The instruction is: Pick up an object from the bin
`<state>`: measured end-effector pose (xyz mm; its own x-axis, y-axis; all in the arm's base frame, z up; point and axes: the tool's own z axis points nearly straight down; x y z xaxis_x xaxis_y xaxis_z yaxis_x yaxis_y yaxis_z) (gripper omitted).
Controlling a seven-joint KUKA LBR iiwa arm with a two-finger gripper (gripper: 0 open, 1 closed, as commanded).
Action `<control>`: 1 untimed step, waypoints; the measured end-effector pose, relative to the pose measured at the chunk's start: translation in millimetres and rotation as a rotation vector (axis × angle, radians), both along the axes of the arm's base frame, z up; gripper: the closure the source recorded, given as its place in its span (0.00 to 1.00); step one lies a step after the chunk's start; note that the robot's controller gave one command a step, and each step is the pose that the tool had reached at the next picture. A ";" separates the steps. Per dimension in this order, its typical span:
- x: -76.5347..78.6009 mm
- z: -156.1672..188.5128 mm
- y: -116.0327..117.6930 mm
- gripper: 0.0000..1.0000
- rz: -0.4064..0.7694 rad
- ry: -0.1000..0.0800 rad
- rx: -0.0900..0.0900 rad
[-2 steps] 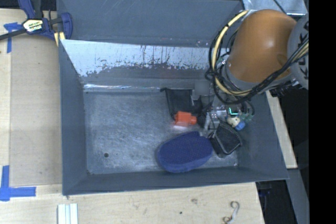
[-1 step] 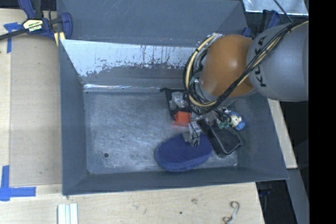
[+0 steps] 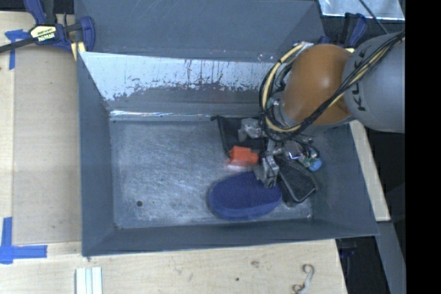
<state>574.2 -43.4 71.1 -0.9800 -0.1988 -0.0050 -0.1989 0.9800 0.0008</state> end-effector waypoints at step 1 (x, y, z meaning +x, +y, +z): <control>1.6 1.6 0.5 1.00 0.003 -0.006 -0.002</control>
Offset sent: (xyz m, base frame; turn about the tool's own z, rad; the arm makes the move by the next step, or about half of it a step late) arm 0.0000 0.0000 0.0000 0.0000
